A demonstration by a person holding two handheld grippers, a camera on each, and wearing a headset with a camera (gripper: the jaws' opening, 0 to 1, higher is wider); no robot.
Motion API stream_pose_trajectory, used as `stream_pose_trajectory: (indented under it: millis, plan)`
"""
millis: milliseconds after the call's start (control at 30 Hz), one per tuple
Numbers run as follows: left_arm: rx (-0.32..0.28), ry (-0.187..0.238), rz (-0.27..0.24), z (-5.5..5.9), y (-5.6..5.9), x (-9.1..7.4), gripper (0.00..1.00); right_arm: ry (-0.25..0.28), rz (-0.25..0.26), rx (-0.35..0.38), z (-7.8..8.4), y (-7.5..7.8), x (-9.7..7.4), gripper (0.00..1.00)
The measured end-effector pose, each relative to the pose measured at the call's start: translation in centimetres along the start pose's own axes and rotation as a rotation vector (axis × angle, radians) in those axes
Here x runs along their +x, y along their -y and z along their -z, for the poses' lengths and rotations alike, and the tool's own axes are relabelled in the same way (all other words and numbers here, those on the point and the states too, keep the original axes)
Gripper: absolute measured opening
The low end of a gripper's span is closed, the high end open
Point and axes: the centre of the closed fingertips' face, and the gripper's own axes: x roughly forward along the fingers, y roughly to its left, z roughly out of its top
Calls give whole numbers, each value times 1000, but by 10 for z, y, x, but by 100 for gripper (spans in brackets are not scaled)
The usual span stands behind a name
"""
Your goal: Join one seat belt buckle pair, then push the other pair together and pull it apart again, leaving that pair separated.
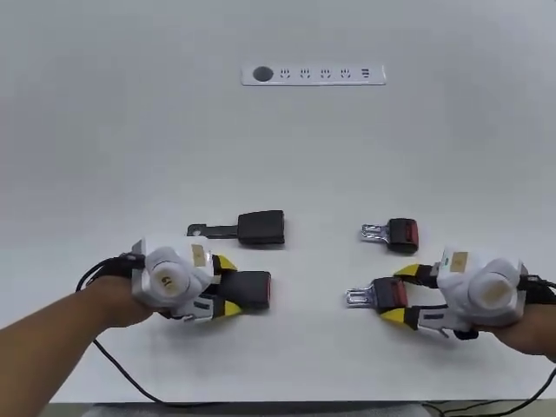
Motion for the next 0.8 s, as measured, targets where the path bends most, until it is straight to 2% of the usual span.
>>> stream_pose_trajectory:
  millis: [267, 567, 800]
  plan:
    - [-3, -24, -4, -1, 0, 0, 35, -8, 19, 7, 2, 3, 2, 36]
    - [-1, -33, 0, 0, -1, 1, 35, -12, 34, 5, 5, 5, 3, 36]
    - [0, -46, 2, -1, -1, 0, 35, 5, 45, 6, -8, 1, 14, 36]
